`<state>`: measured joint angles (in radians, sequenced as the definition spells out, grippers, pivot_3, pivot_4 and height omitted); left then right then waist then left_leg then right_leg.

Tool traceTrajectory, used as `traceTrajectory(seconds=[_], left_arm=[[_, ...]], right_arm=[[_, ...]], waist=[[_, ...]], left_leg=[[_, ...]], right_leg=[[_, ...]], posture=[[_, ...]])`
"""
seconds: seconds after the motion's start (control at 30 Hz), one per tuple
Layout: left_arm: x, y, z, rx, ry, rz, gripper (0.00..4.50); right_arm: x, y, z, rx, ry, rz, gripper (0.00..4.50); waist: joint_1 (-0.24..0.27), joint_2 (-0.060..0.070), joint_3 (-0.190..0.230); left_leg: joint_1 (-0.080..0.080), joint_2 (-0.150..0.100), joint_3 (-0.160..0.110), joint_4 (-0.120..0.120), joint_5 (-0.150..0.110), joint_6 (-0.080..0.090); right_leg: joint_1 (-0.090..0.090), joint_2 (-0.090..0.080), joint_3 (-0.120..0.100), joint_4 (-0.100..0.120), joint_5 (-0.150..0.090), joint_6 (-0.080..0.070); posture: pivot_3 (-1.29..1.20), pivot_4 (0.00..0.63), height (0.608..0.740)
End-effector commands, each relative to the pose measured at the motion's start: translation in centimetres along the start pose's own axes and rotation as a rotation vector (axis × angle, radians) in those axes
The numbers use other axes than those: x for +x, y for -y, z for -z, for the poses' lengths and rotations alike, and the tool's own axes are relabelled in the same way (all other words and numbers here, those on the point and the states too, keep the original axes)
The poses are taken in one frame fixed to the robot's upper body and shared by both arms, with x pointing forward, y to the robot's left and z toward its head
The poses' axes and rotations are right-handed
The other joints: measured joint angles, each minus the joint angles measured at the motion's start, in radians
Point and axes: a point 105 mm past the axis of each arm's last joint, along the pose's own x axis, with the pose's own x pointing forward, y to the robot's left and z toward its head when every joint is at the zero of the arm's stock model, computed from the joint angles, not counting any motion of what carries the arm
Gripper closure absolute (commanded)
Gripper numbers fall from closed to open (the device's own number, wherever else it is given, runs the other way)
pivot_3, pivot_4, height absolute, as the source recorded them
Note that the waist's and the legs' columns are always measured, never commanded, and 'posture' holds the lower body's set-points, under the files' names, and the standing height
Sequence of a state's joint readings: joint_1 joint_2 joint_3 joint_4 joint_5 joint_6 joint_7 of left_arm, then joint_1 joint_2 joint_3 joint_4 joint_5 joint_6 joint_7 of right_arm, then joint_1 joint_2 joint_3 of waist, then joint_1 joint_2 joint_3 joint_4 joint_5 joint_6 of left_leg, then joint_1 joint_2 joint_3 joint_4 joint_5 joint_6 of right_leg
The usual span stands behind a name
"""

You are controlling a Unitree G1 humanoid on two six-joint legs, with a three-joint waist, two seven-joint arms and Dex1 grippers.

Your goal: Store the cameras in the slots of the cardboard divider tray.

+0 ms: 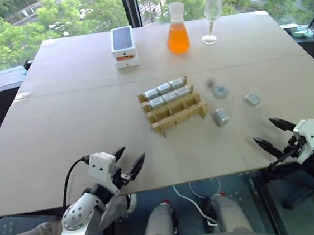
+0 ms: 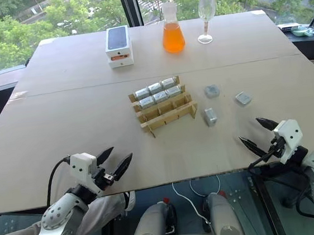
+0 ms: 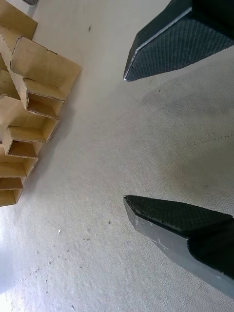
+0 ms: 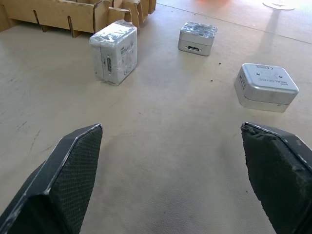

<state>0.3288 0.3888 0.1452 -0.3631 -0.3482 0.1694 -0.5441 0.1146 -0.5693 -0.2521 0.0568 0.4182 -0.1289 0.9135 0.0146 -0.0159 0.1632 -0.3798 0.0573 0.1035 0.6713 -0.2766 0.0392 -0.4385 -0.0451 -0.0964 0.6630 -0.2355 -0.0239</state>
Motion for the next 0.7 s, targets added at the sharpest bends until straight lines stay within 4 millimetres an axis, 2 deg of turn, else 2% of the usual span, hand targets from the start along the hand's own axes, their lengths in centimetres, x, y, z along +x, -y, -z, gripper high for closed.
traceTrajectory(seconds=[0.03,0.7], left_arm=[[0.01,0.42,-1.00,0.025,0.032,0.022,0.69],[0.27,1.02,-1.05,0.020,0.033,0.065,0.69]], right_arm=[[-0.40,0.58,-1.04,-0.032,0.024,0.012,0.00],[0.32,0.98,-1.15,-0.030,0.018,0.043,0.00]], waist=[[0.000,0.000,0.000],[0.000,0.000,0.000]], left_leg=[[0.000,0.000,0.000,0.000,0.000,0.000],[0.000,0.000,0.000,0.000,0.000,0.000]], right_leg=[[0.000,0.000,0.000,0.000,0.000,0.000],[0.000,0.000,0.000,0.000,0.000,0.000]], posture=[[0.00,0.150,0.740],[0.00,0.150,0.740]])
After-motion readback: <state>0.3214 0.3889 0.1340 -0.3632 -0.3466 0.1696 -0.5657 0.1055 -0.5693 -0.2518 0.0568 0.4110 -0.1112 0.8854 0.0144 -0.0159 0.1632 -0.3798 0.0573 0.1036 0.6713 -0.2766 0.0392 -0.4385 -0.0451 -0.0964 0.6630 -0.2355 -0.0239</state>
